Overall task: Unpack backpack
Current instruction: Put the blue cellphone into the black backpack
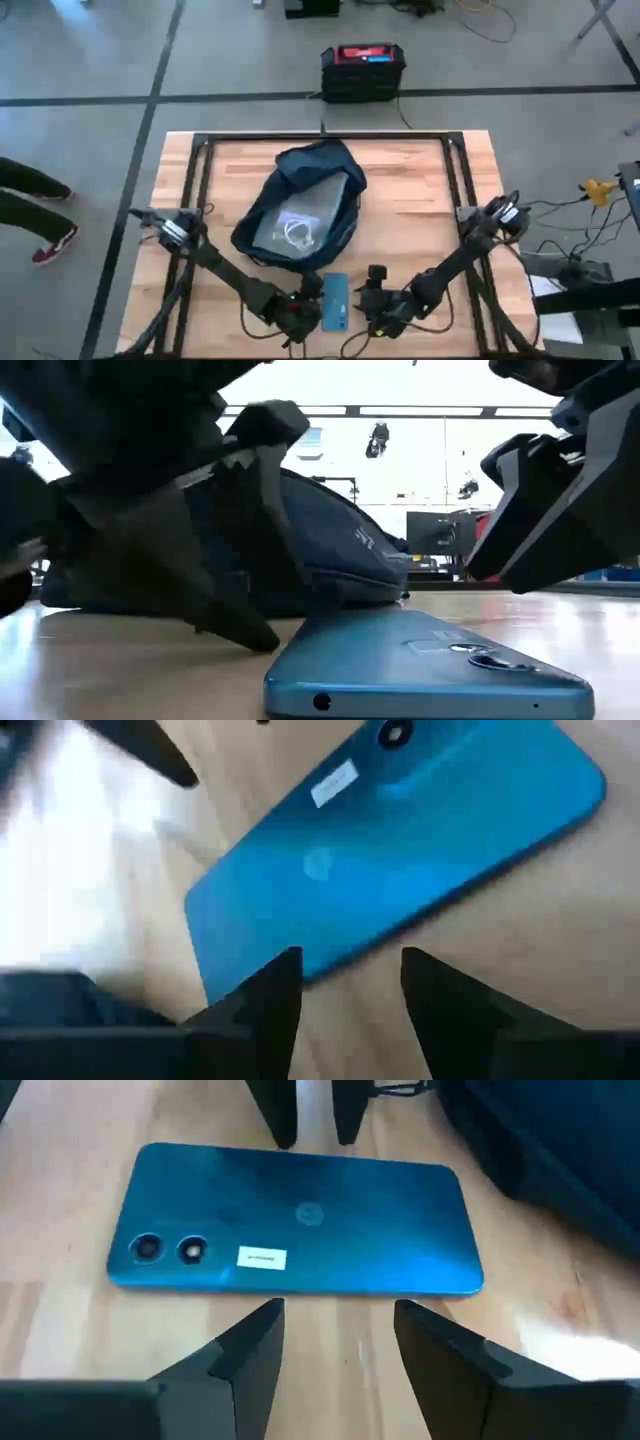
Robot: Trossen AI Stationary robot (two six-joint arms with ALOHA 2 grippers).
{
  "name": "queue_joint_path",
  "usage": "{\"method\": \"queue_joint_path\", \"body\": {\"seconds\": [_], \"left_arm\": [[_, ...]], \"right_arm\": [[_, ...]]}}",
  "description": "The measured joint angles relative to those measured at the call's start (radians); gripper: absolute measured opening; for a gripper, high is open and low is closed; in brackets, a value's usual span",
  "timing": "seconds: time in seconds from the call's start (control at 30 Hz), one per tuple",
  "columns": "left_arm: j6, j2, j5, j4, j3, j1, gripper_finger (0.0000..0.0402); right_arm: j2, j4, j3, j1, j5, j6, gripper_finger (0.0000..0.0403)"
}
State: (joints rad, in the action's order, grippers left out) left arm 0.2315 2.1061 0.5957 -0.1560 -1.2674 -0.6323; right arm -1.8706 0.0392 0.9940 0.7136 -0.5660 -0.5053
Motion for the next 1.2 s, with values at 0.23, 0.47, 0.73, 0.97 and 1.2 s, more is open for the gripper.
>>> {"method": "queue_joint_path", "body": {"seconds": [0.23,0.47,0.73,0.97,1.2], "left_arm": [[0.187,0.022,-0.026,0.12,0.035,0.006,0.0158],[0.205,0.023,-0.026,0.143,0.039,0.011,0.0158],[0.235,0.023,-0.034,0.154,0.038,0.02,0.0158],[0.233,0.017,-0.022,0.161,0.039,0.024,0.0158],[0.221,0.015,-0.014,0.16,0.039,0.024,0.0158]], "right_arm": [[-0.064,-0.063,-0.013,-0.004,0.104,-0.001,0.0181],[-0.153,-0.131,0.021,-0.017,0.096,0.01,0.0181],[-0.101,-0.126,0.029,-0.041,0.098,0.12,0.0181],[-0.052,-0.166,0.036,-0.05,0.061,0.15,0.0181],[-0.07,-0.148,0.035,-0.051,0.08,0.151,0.0181]]}}
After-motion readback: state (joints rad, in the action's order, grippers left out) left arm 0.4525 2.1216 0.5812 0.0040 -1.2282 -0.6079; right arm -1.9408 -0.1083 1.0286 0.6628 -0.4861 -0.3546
